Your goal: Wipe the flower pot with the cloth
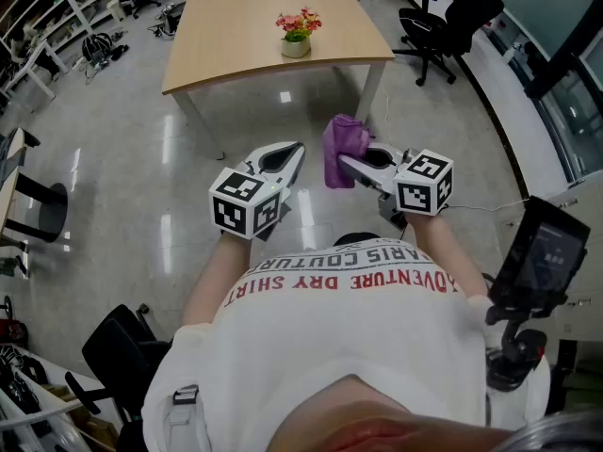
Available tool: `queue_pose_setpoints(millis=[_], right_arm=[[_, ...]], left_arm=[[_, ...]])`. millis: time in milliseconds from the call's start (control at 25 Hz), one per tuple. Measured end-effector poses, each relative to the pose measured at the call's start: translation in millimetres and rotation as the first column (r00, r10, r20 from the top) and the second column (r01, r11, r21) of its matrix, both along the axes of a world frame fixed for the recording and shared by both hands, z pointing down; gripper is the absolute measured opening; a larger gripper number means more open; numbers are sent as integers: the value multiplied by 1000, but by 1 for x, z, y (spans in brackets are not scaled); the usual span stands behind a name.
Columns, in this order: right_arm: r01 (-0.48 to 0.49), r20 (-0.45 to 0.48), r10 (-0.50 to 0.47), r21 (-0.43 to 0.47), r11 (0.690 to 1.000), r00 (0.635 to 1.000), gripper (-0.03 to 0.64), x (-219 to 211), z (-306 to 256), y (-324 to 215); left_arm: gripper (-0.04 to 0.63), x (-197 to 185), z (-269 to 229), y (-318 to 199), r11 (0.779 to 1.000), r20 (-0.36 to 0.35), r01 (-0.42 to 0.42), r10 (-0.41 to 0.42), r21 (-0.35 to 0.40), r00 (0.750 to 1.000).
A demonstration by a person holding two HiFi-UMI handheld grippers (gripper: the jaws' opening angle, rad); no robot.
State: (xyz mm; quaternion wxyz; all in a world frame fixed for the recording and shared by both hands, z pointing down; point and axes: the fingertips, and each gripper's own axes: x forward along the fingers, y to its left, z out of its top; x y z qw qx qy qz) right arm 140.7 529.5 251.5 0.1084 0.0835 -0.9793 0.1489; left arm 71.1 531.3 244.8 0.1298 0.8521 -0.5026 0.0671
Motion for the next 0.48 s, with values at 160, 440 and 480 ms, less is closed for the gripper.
queue_pose_setpoints(millis=[160,440,480], right_arm=[[-15,0,15,12,1000,1000,51,1,-2,-9],[-14,-15,14,10,1000,1000,51,3,2,-9],[-14,-18,15,14,1000,1000,51,4,2,-10]], left_arm=[[2,-1,-2,-7,1000,-1,4,-4,7,1000],[2,5,1,-11,1000,-7,-11,11,8,1000],[2,6,1,-13,1000,-8,-10,10,11,1000]])
